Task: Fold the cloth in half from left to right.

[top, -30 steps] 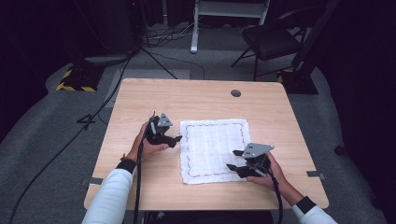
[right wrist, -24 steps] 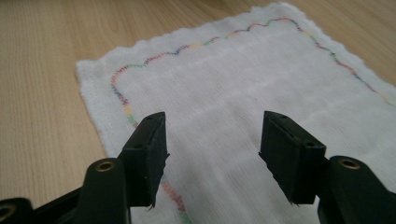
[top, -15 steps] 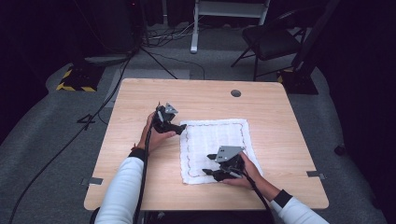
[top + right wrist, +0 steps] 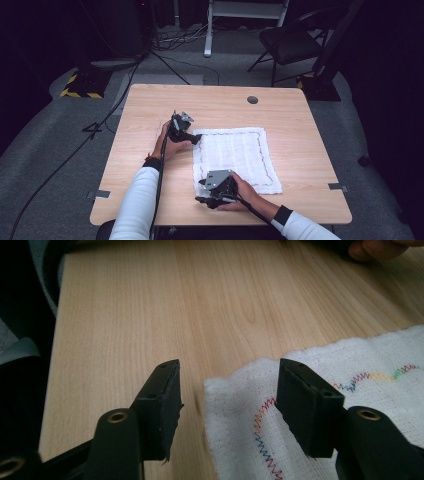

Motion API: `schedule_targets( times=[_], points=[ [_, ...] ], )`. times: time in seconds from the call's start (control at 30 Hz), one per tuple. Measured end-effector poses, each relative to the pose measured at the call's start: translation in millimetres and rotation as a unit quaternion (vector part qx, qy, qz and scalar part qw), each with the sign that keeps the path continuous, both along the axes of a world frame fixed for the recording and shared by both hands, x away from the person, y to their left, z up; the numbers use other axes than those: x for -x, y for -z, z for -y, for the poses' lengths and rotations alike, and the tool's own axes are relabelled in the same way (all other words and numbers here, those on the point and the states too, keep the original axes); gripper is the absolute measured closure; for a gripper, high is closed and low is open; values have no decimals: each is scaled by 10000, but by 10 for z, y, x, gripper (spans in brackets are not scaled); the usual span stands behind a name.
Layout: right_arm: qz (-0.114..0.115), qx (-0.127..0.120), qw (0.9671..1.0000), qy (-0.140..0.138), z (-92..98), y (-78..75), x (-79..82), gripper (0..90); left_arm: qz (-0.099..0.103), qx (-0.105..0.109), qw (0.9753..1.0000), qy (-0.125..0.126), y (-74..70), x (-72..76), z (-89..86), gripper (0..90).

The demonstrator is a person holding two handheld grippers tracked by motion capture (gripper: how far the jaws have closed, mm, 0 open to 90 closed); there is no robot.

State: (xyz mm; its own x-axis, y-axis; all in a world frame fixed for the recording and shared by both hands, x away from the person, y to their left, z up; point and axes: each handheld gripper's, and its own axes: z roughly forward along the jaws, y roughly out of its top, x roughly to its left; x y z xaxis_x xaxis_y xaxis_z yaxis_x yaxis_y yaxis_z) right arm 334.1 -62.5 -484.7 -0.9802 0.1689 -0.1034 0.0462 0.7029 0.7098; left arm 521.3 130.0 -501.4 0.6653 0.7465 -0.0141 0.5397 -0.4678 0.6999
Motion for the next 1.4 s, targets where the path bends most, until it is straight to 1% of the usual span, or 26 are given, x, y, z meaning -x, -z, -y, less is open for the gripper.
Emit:
schedule_targets(
  times=[0.03,0.07,0.1,0.13,0.17,0.2,0.23,0.3,0.33,0.37,0.4,0.5,0.53,0.57,0.63,0.67,0.8,0.87,0.9,1.0,1.03,1.13,1.17,1.27,1.3,1.4],
  points=[
    [0,2,10000,39,-13,16,2,462,-23,37,10000,-7,6,1,-5,199],
    [52,46,9999,139,-40,41,4,500,-64,63,10000,-13,7,-1,-11,206],
    [52,46,9999,139,-40,41,4,500,-53,56,10000,3,6,0,-15,206],
    [102,87,9997,186,-53,51,7,516,-63,87,9999,31,5,5,-17,220],
    [98,97,9997,190,-58,60,3,533,-54,97,9999,74,4,8,-17,241],
    [117,139,9995,263,-62,84,-3,579,-48,100,9999,117,0,12,-17,308],
    [117,139,9995,263,-62,84,-3,579,-50,128,9998,168,-6,15,-17,308],
    [83,94,9995,283,-48,91,-8,639,-65,156,9995,252,-17,23,-20,419],
    [108,107,9994,312,-40,92,-9,721,-79,174,9994,274,-20,26,-22,500],
    [108,107,9994,312,-40,92,-9,721,-90,179,9993,321,-23,29,-26,500],
    [120,102,9992,363,-39,94,-9,753,-85,191,9990,391,-24,27,-28,533],
    [161,125,9986,481,-39,96,-14,827,-82,264,9984,484,-20,21,-34,631],
    [241,163,9982,532,-54,94,-3,845,-121,262,9979,573,-26,28,-33,710],
    [241,163,9982,532,-54,94,-3,845,-121,262,9979,573,-26,28,-33,748],
    [294,231,9980,504,-64,86,-5,858,-109,215,9972,703,-34,37,-14,808],
    [294,231,9980,504,-64,86,-5,858,-109,215,9972,703,-34,37,-14,828],
    [307,210,9981,498,-52,62,-9,866,-116,153,9974,692,-49,44,-25,846],
    [377,141,9980,487,-45,10,-3,868,-125,186,9975,677,-69,44,-61,850],
    [384,110,9980,486,-41,-12,-4,868,-89,250,9977,621,-93,54,-91,851],
    [402,52,9980,491,-31,-52,-5,869,-38,257,9977,626,-128,65,-111,851],
    [414,30,9978,509,-32,-70,-7,869,3,196,9978,637,-154,71,-116,851],
    [470,-37,9977,481,-62,-119,6,869,110,281,9976,627,-240,91,-159,851],
    [536,-61,9975,447,-88,-147,23,869,124,322,9975,624,-264,102,-176,851],
    [521,-90,9977,427,-107,-166,22,870,175,367,9974,589,-317,132,-240,851],
    [530,-106,9976,423,-117,-175,22,869,150,407,9975,564,-333,143,-266,852],
    [535,-181,9976,400,-138,-216,33,870,213,482,9972,529,-384,170,-345,852]
  ],
)
